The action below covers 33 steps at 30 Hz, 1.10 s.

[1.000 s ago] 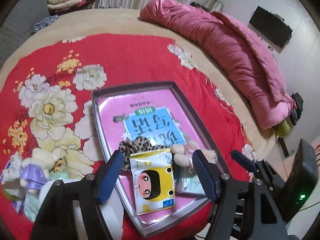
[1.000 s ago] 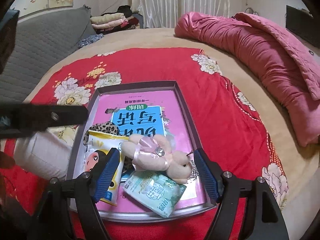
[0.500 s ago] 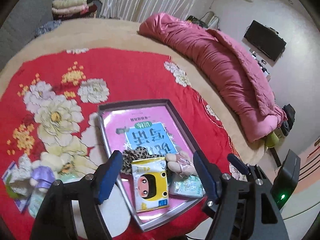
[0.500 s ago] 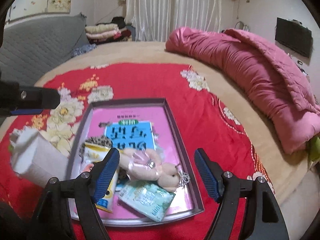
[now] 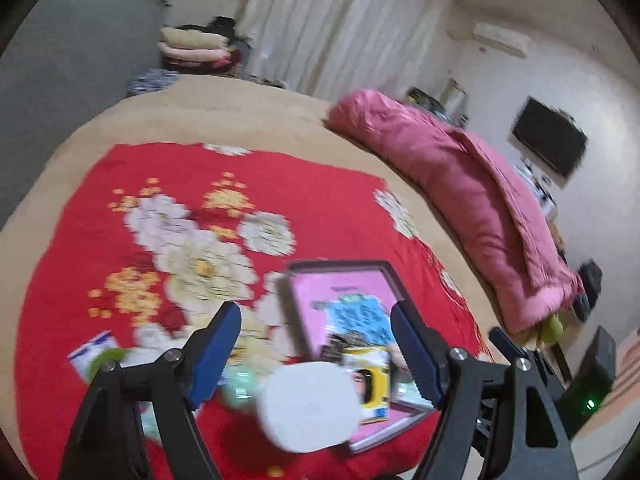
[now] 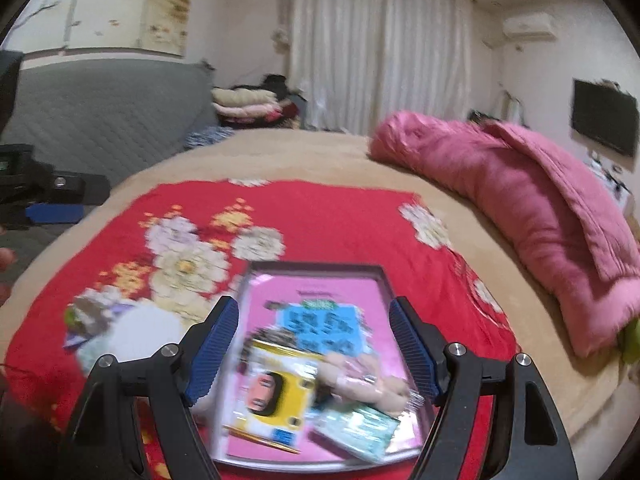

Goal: Organize soft objects
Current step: 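Lift both open tools away from the tray, then reach the left tool to the white floral scrunchie while the right tool reaches the teddy bear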

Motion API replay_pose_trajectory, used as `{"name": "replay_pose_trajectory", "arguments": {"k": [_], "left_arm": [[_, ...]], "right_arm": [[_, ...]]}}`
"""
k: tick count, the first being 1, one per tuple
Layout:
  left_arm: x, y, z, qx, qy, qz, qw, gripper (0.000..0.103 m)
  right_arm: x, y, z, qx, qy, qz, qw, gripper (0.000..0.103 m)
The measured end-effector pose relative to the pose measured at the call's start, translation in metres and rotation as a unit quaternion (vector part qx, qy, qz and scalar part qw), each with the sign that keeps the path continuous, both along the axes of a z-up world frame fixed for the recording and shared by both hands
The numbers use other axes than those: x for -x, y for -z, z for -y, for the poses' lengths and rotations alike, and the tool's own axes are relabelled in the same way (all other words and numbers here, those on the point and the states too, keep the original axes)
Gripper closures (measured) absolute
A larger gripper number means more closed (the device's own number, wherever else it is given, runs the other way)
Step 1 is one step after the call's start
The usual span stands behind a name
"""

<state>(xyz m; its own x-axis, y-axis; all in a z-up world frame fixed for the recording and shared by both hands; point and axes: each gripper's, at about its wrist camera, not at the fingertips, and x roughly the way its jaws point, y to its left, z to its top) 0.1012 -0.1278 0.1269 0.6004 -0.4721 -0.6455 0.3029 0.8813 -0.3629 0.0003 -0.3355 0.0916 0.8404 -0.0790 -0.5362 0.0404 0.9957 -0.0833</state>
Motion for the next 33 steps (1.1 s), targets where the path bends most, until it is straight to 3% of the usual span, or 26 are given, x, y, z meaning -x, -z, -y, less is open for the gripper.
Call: {"name": "replay_pose_trajectory", "arguments": {"k": [7,14,25,33], "left_arm": [[-0.004,0.003,-0.083,0.005,-0.059,-0.012,0.9982,0.026],[0.010,0.022,-0.148,0.010,-0.108,-0.026,0.9938,0.026],[0.021,0.062,-0.180,-0.013,-0.124,-0.056,0.9906,0.026],[0.003,0.091,-0.175,-0.016,-0.093,-0.092,0.9913,0.026]], "right_arm": [[0.002,-0.017,-0.063,-0.003,-0.080,0.016,0.997,0.024],[0.003,-0.004,-0.123,0.015,-0.140,0.000,0.990,0.024],[0.008,0.044,-0.210,0.053,-0.236,-0.048,0.969,0.024],[-0.027,0.089,-0.236,0.084,-0.211,-0.085,0.970,0.024]]}}
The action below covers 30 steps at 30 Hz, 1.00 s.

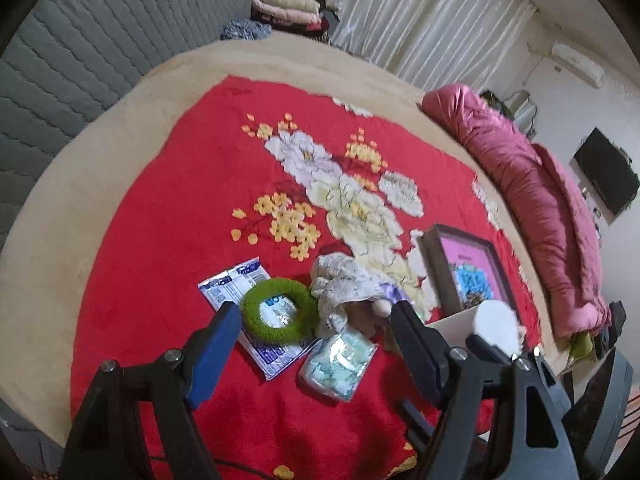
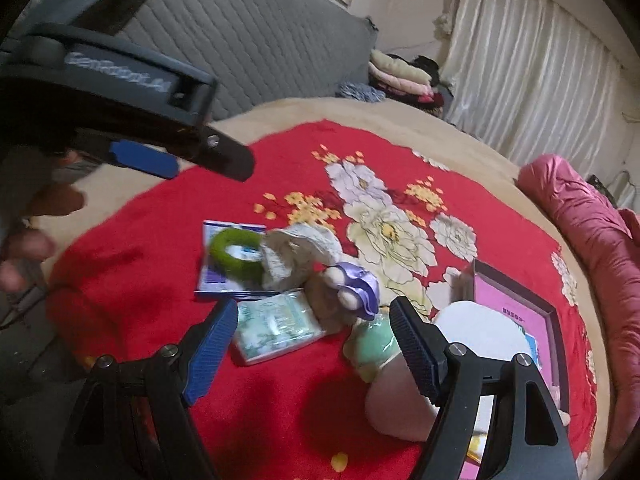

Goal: Organize soft objects
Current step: 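Reach the left tool to the white floral scrunchie while the right tool reaches the teddy bear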

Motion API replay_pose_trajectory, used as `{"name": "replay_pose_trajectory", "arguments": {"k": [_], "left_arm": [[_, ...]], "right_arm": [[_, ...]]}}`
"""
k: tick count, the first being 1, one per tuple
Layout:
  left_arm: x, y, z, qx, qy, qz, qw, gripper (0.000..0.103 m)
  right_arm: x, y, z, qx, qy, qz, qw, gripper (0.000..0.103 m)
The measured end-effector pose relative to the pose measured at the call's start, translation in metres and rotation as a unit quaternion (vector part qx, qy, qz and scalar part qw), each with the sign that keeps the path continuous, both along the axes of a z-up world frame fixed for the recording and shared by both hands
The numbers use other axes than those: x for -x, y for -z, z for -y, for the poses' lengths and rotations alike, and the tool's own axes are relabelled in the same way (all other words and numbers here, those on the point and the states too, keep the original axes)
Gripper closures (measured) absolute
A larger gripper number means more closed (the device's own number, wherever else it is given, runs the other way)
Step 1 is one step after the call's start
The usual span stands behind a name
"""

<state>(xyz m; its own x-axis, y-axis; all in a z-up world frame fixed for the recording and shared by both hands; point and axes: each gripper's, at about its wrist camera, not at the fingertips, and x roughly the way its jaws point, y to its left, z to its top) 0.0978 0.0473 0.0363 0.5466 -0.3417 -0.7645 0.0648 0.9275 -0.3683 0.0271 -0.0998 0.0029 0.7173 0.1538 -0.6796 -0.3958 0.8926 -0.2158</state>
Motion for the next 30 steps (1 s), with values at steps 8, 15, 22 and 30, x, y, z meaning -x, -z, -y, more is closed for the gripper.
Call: {"name": "replay_pose_trajectory", "arguments": {"k": [8,15,22,30], "left_arm": [[-0.032,0.030,0.018,-0.030,0.051,-0.040,0.9974,0.026],[-0.060,0.052,0.021,-0.001,0.087,-0.072,0.9937,0.026],[-0.080,0.068,0.034,0.000,0.137,-0.096,0.9859,0.027],[-0.097,0.075,0.043,-0.007,0.140,-0.090,0.9860,0.045]], "right_arm": [[-0.048,0.028,-0.014,0.085,0.020,-0.011,0.996,0.024],[-0.080,0.037,-0.011,0.126,0.010,-0.042,0.991,0.024],[-0.109,0.038,-0.005,0.123,-0.008,-0.106,0.987,0.044],[-0.136,0.034,0.007,0.064,-0.001,-0.174,0.983,0.082]]}}
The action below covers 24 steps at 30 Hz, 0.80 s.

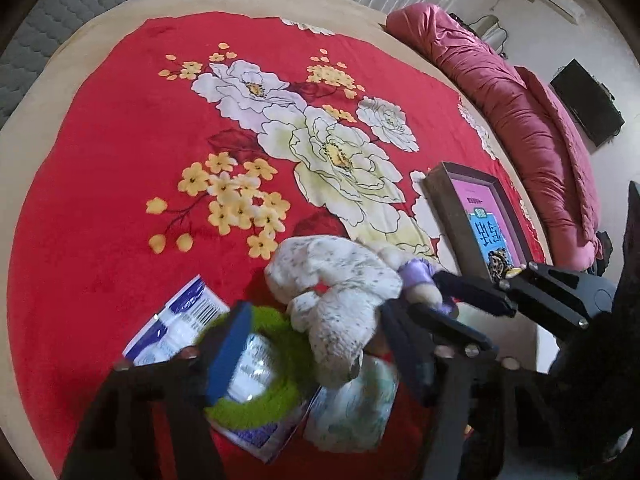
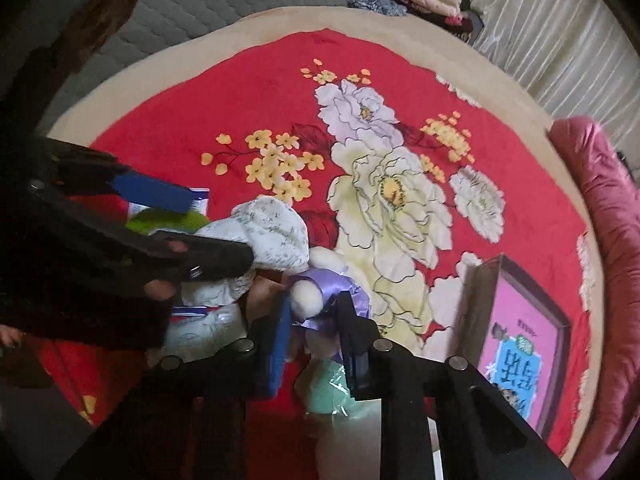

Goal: Organize soft objects
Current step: 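Reach the left tool to the white floral scrunchie while the right tool reaches the teddy bear, then grasp the white scrunchie with the left tool while the right tool grasps the purple-bow bear, then carry the scrunchie and bear over the pink tray with both tools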

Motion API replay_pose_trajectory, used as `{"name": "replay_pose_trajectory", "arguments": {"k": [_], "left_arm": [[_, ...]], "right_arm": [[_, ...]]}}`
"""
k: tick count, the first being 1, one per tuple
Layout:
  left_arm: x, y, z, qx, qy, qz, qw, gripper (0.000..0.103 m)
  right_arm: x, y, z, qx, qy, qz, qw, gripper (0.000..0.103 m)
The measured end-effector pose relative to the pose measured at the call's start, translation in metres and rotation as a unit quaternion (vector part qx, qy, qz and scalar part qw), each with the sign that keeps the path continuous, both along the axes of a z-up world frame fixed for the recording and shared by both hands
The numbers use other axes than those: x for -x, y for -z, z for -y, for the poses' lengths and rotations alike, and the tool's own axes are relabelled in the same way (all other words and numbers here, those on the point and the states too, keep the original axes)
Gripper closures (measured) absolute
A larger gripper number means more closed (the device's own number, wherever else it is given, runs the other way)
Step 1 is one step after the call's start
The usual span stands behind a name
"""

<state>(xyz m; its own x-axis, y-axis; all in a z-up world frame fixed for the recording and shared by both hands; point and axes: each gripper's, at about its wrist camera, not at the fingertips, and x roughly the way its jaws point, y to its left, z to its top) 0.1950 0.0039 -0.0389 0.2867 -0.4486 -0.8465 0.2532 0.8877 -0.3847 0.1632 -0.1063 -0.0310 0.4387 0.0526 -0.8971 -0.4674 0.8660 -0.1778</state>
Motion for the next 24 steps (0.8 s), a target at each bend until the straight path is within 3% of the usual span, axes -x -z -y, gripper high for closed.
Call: {"name": "replay_pose_trajectory", "arguments": {"k": [4,8,18,24], "left_arm": [[-0.006,0.004,0.007,-0.004,0.005,-0.005,1.0000,0.078],[-0.010,0.011,0.001,0.022,-0.016,-0.019,0.9995,0.087],[-0.004,0.003,-0.008,0.083,-0.047,-0.009,0.9954,0.093],[0.004,-0.025,-0.003,0.106,-0.052,0.026,0.9927,0.093]], "right_arm": [[0.006,-0.010,0.006,-0.019,0.010,0.010,1.000,0.084],[0.007,-0.022,0.023,-0.067,0.031,0.011,0.997,0.085],[0.027,-0.068,0.047,-0.160,0.054,0.057,0.984,0.086],[0.038,-0.093,0.067,-0.195,0.071,0.088,0.974,0.087]]}}
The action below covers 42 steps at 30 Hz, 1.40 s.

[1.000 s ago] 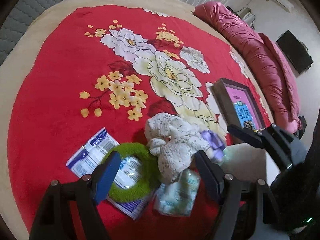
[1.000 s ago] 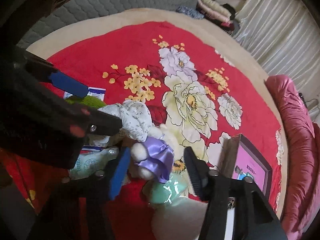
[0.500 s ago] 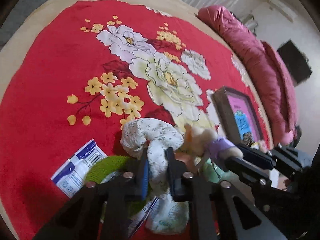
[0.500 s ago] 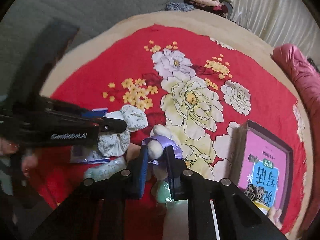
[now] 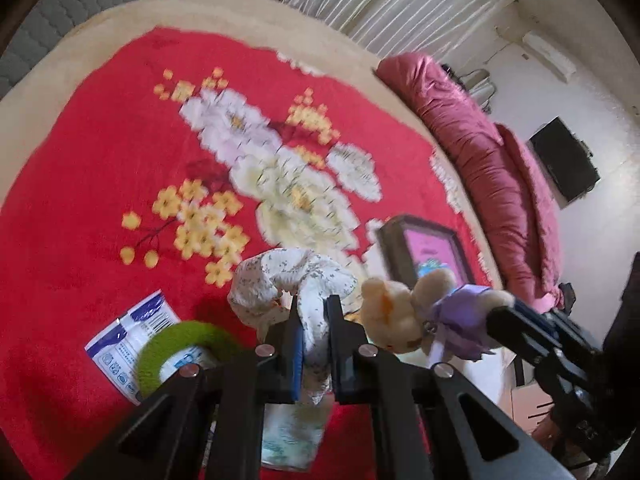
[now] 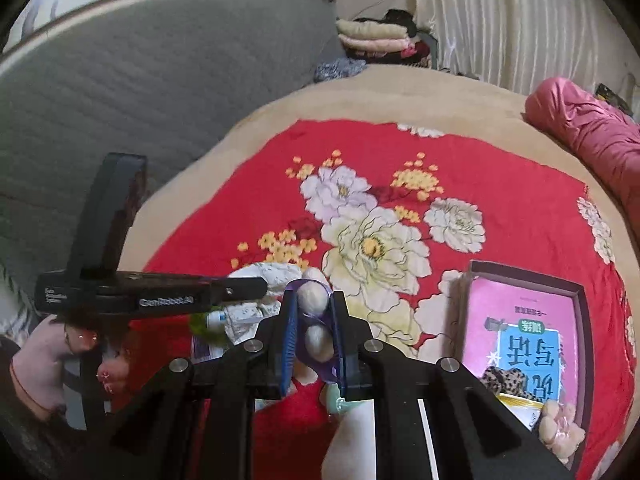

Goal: Organize soft objects
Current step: 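Carry the scrunchie and bear over the pink tray with both tools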

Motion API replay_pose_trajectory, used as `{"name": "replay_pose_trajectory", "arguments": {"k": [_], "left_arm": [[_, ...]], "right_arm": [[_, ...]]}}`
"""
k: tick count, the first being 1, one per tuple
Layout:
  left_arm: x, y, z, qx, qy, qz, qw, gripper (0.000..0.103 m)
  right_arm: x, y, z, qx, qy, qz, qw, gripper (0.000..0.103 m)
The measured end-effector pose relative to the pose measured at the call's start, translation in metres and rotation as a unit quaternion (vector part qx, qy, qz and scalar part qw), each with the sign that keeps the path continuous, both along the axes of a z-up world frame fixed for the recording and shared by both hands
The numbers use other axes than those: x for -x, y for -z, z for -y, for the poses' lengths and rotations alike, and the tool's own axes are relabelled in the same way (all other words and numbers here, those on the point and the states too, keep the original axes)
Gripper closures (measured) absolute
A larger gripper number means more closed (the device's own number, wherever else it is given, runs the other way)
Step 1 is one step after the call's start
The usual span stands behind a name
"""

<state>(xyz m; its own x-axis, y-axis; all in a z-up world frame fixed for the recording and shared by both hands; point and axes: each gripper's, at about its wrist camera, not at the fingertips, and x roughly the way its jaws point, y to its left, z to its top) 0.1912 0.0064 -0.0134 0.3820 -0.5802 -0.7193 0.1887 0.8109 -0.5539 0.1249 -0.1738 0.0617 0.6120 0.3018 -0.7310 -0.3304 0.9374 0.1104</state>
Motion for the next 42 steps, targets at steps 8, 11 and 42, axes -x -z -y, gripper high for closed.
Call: {"name": "replay_pose_trajectory", "arguments": {"k": [8,11,42], "left_arm": [[0.017,-0.063,0.018,0.013,0.008,0.062,0.9979,0.093],[0.025,-0.088,0.034,0.014,0.016,0.087,0.9960,0.093],[0.062,-0.058,0.295,-0.090,0.121,0.083,0.9851,0.093]], "right_arm": [[0.023,-0.049,0.055,-0.038,0.054,0.056,0.996,0.087],[0.036,-0.067,0.083,-0.039,0.082,0.077,0.993,0.087],[0.075,-0.015,0.277,-0.047,0.234,0.062,0.969,0.087]]}}
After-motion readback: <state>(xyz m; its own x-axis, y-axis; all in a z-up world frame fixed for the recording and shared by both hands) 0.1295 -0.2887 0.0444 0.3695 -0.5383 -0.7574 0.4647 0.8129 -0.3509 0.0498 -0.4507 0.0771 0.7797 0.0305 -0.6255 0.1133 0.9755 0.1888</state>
